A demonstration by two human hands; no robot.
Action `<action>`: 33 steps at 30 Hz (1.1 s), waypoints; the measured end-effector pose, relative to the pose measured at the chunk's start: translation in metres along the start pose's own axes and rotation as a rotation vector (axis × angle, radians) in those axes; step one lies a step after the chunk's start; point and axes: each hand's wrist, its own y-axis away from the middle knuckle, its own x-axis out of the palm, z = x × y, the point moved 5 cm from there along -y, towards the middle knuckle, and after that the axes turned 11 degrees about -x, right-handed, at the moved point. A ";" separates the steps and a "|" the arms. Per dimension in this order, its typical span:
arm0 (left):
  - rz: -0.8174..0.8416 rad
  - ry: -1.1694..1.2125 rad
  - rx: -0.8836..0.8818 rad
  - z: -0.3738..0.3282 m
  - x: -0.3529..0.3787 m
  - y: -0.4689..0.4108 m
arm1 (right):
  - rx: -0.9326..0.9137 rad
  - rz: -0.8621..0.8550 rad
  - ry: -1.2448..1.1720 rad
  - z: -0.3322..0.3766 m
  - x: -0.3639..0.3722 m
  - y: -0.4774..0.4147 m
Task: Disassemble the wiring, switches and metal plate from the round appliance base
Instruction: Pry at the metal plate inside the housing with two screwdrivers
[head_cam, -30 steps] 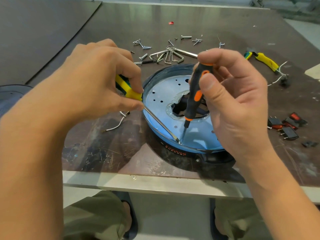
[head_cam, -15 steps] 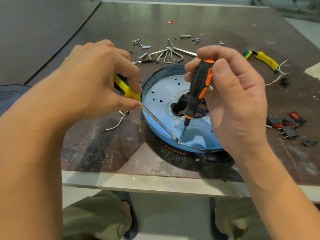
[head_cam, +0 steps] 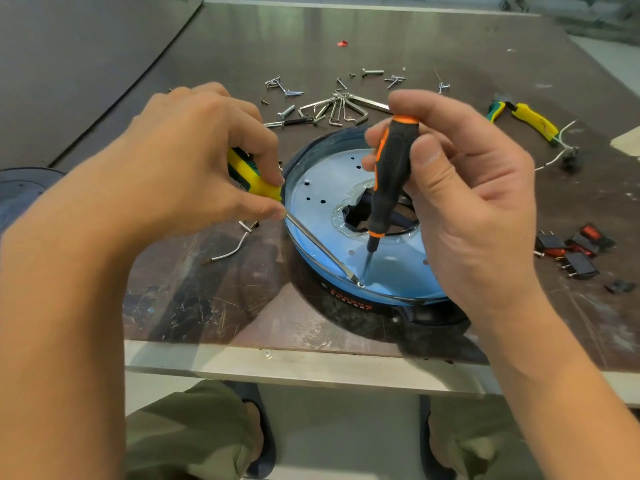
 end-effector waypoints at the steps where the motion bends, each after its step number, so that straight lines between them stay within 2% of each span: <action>1: -0.002 0.000 -0.002 0.000 0.000 0.000 | 0.019 0.002 -0.022 -0.001 0.000 0.001; 4: 0.000 0.000 -0.002 0.001 0.001 0.000 | 0.023 0.016 -0.047 0.002 0.006 -0.001; 8: 0.014 0.003 -0.007 0.002 0.003 0.000 | -0.088 0.000 0.021 0.009 0.005 -0.002; 13: 0.016 -0.015 -0.014 0.002 0.003 -0.001 | 0.035 -0.016 -0.066 0.003 0.003 0.000; 17: 0.026 -0.001 -0.014 0.002 0.003 -0.001 | -0.057 0.023 0.014 0.009 0.007 -0.002; 23: 0.035 0.023 -0.028 0.003 0.005 0.000 | 0.035 -0.019 -0.056 0.003 0.003 -0.001; 28: 0.051 0.038 -0.037 0.004 0.006 0.000 | -0.056 0.007 0.039 0.006 0.004 -0.002; 33: 0.067 0.040 -0.048 0.005 0.006 0.000 | 0.050 -0.015 -0.050 0.001 0.002 -0.001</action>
